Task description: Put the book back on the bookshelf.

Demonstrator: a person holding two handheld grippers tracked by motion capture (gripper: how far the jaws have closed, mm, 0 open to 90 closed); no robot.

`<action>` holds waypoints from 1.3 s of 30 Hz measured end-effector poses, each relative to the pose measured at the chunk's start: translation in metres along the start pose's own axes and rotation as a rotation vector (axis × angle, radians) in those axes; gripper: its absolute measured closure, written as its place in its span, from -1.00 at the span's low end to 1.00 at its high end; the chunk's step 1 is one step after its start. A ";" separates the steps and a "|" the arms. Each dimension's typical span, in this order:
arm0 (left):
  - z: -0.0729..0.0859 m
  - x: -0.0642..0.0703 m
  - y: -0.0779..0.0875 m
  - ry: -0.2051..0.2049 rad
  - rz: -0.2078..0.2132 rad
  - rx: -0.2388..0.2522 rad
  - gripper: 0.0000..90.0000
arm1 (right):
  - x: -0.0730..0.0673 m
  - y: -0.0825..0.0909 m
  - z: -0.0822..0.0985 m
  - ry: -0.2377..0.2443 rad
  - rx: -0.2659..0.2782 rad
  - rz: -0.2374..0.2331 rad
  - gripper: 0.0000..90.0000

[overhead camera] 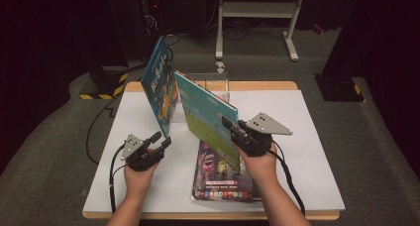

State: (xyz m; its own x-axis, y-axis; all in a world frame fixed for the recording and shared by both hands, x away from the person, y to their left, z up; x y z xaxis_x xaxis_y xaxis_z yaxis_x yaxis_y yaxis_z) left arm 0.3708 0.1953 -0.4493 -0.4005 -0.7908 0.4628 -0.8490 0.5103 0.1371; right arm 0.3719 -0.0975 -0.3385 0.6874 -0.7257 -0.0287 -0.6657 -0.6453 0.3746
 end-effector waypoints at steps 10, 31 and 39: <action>0.003 0.008 -0.002 -0.004 0.019 -0.003 0.14 | 0.000 0.004 0.009 -0.011 -0.008 0.000 0.73; -0.014 0.078 0.003 -0.057 0.186 -0.003 0.01 | -0.029 0.006 0.019 0.015 0.017 -0.018 0.69; -0.030 0.108 0.002 -0.081 0.241 0.030 -0.11 | -0.037 0.005 0.024 0.030 0.021 -0.034 0.65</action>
Point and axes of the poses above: each handheld gripper's, and its own axes: y roughly backward along the jaws, z roughly out of its underside, x roughly to its right, the point moved 2 cm from there along -y, roughly forward along the jaws, and after that the axes turned 11 degrees about -x, right-handed, at the moved point
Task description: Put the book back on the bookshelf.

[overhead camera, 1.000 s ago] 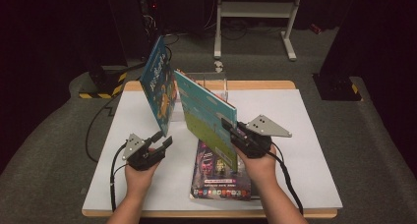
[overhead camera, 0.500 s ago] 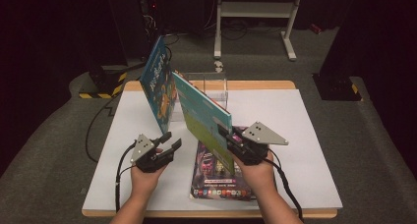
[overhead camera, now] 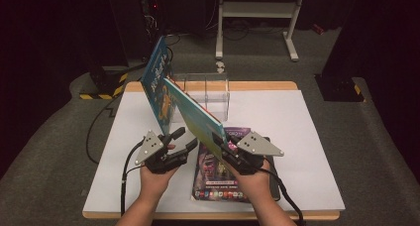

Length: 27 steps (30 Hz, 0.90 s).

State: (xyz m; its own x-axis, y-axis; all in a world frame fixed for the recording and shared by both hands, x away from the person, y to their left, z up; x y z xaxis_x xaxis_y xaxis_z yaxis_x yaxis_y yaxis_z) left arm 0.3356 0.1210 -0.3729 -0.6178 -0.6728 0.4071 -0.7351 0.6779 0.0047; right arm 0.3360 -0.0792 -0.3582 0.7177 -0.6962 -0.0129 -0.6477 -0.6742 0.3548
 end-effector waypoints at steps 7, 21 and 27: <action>-0.020 0.013 -0.010 -0.026 0.013 0.032 -0.08 | -0.001 -0.002 0.012 -0.017 -0.018 -0.017 0.62; -0.018 0.008 -0.016 -0.020 -0.009 0.020 -0.06 | 0.006 0.005 0.046 -0.059 -0.100 -0.109 0.39; -0.013 0.001 -0.017 -0.008 -0.027 0.006 -0.06 | 0.010 0.007 0.063 -0.072 -0.124 -0.101 0.56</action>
Point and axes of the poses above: each handheld gripper's, and its own axes: y roughly backward along the jaws, z roughly out of its underside, x roughly to its right, the point moved 2 cm from there along -y, roughly forward along the jaws, and after that the axes turned 11 degrees about -x, right-handed, at the moved point
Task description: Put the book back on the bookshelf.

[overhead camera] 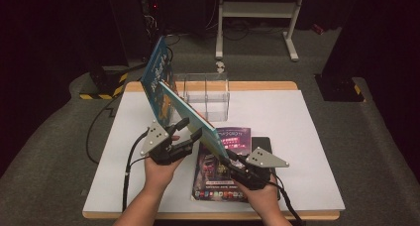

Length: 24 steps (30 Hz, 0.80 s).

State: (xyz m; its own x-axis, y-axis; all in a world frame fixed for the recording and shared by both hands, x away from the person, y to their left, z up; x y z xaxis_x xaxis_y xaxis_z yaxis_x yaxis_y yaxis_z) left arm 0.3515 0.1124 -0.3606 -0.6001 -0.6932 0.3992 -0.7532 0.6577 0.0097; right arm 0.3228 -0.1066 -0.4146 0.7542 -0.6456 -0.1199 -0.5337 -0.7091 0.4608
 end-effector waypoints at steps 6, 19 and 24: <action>0.003 -0.005 -0.001 0.007 -0.012 -0.016 -0.05 | -0.014 -0.001 -0.001 0.101 -0.018 0.046 0.64; 0.013 -0.004 0.012 0.013 0.024 -0.054 -0.06 | -0.029 -0.009 0.006 0.116 -0.025 -0.030 0.57; 0.022 0.001 0.027 0.017 0.067 -0.082 -0.15 | -0.036 -0.014 0.008 0.123 -0.029 -0.051 0.53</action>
Point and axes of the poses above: each handheld gripper's, and its own axes: y roughly backward along the jaws, z roughly out of its underside, x roughly to its right, the point moved 2 cm from there along -y, roughly forward along the jaws, and after that the axes turned 11 degrees about -x, right-handed, at the moved point
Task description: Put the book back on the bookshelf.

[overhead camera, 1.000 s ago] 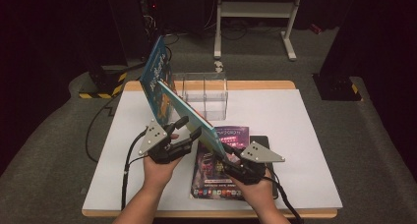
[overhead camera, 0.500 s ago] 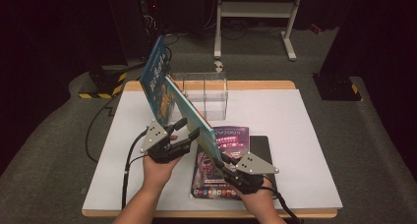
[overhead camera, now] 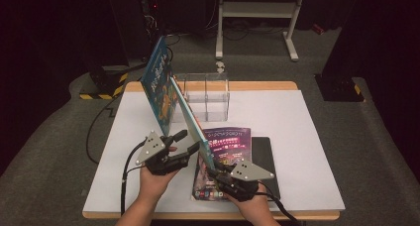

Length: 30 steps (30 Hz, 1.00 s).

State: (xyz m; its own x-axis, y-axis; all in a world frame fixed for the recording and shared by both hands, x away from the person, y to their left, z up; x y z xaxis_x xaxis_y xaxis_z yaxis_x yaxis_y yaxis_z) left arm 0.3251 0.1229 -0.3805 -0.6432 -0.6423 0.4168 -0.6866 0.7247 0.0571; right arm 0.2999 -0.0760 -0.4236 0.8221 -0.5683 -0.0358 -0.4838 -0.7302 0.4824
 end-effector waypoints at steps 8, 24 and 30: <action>0.015 0.013 0.019 -0.012 0.046 -0.031 -0.34 | -0.011 -0.007 0.000 0.005 -0.004 -0.011 0.49; 0.018 0.033 0.024 -0.022 0.027 -0.004 -0.50 | -0.023 -0.017 0.000 -0.008 -0.011 -0.047 0.42; 0.016 0.029 0.028 -0.019 -0.042 0.001 -0.43 | -0.029 -0.023 -0.002 -0.003 -0.016 -0.074 0.38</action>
State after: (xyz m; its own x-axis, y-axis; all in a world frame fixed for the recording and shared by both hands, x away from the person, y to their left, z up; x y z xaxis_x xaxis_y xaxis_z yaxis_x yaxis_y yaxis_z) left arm 0.2815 0.1203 -0.3813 -0.6200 -0.6768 0.3970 -0.7135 0.6968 0.0735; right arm 0.2877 -0.0417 -0.4323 0.8548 -0.5136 -0.0744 -0.4164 -0.7644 0.4922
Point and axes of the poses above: each handheld gripper's, and its own axes: y roughly backward along the jaws, z roughly out of its underside, x roughly to its right, the point moved 2 cm from there along -y, roughly forward along the jaws, and after that the axes turned 11 degrees about -x, right-handed, at the moved point
